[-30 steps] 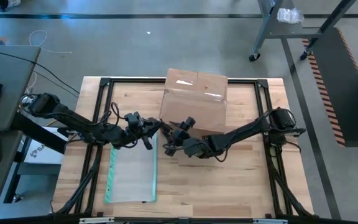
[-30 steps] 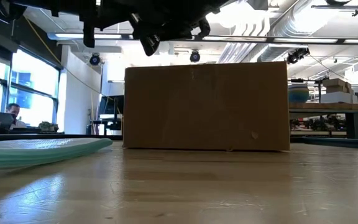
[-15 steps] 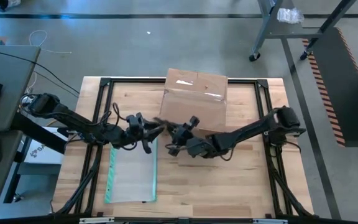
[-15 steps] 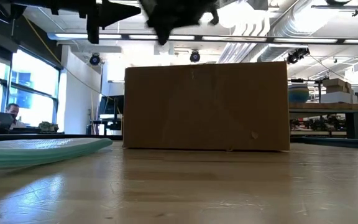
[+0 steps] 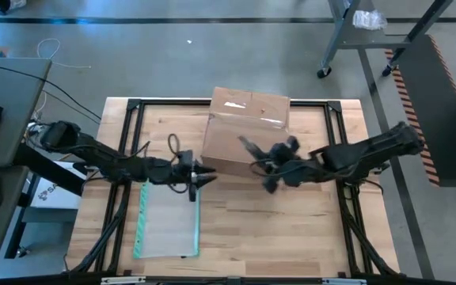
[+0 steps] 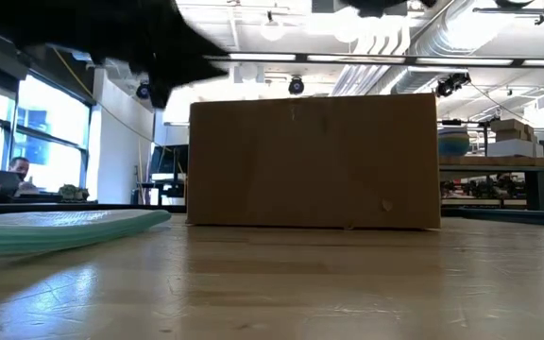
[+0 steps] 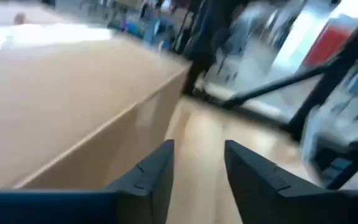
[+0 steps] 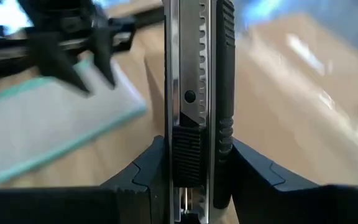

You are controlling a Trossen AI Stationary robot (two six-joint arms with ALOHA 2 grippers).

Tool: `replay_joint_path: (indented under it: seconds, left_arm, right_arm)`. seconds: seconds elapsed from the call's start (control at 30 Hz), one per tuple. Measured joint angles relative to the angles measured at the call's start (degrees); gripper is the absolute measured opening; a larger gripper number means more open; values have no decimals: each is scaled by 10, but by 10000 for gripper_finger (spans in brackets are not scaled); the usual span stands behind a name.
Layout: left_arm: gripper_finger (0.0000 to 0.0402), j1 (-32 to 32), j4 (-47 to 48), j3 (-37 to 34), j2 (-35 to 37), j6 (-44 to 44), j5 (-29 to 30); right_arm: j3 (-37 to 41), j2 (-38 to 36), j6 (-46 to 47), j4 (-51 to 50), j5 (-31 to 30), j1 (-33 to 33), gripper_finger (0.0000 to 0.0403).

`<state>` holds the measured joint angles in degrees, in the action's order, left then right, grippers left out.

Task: Unpack boxes
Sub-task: Open the cardboard box using the black cutter

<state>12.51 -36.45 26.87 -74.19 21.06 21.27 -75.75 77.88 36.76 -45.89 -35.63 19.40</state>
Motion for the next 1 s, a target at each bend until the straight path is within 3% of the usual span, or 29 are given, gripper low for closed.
replay_joint_path:
  seconds: [0.1, 0.2, 0.3, 0.4, 0.5, 0.7, 0.9, 1.0]
  left_arm:
    - [83, -44, 57, 0, 0, -35, 15]
    - [59, -84, 166, 1, 38, -65, 69]
    - [37, -103, 276, 4, 108, -64, 162]
    - [15, -111, 304, 4, 194, -101, 280]
    - [3, -105, 326, -3, 271, -133, 315]
    - [3, -102, 362, 0, 361, -122, 235]
    - [0, -98, 371, 0, 345, -79, 25]
    - [0, -97, 383, -1, 300, -47, -34]
  right_arm:
    - [0, -28, 77, -78, 57, 19, 114]
    - [0, -38, 157, -131, 88, 51, 114]
    - [0, -40, 242, -179, 101, 88, 113]
    - [0, -37, 322, -233, 104, 111, 112]
    - [1, -37, 372, -292, 104, 121, 103]
    - [1, -36, 366, -297, 111, 112, 93]
    - [15, -11, 328, -225, 210, 97, 93]
    - [16, 18, 324, -217, 255, 85, 93]
